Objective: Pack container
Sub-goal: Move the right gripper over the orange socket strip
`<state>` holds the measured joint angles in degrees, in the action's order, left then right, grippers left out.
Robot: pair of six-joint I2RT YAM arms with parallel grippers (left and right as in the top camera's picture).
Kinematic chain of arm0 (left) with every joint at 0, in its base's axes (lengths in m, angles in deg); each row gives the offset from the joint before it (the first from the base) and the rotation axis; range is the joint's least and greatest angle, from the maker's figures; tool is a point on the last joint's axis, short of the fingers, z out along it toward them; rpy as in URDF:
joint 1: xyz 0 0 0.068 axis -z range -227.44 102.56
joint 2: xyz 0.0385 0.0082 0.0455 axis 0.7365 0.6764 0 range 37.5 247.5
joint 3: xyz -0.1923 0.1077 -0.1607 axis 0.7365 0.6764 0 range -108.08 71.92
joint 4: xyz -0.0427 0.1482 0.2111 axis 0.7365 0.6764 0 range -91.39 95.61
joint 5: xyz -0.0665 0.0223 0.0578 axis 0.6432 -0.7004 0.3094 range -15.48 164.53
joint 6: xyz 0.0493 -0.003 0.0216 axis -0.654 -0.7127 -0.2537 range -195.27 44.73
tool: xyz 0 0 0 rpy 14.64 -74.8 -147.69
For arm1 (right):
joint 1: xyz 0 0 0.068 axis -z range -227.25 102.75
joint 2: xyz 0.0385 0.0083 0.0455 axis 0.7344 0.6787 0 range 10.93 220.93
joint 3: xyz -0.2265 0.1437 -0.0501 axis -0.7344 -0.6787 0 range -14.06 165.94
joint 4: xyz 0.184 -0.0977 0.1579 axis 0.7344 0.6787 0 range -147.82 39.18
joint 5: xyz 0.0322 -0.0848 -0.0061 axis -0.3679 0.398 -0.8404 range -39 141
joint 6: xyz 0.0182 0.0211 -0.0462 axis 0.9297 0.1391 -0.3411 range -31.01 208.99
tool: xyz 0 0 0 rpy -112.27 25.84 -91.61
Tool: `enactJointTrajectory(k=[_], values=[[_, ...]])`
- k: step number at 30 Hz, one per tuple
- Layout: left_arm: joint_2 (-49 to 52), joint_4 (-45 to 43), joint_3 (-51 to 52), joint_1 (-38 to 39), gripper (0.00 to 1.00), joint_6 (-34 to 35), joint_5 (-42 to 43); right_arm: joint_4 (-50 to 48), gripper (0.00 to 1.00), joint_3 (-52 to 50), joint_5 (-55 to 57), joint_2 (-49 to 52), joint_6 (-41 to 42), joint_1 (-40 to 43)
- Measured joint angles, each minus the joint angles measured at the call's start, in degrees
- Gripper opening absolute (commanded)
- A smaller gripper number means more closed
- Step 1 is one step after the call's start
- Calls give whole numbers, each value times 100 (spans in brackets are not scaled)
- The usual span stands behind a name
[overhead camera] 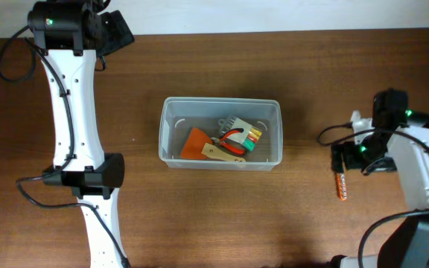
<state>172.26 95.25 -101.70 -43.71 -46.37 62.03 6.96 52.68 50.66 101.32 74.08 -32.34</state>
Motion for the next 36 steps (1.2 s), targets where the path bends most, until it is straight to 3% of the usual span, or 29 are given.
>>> enactJointTrajectory(k=[9,20,36], values=[[0,0,0,0,99,0,0,-654,99,-286,-195,295,-162,0],[0,0,0,0,99,0,2,-752,99,-291,-302,1464,59,0],[0,0,0,0,99,0,2,-1001,99,-291,-326,1499,125,0]])
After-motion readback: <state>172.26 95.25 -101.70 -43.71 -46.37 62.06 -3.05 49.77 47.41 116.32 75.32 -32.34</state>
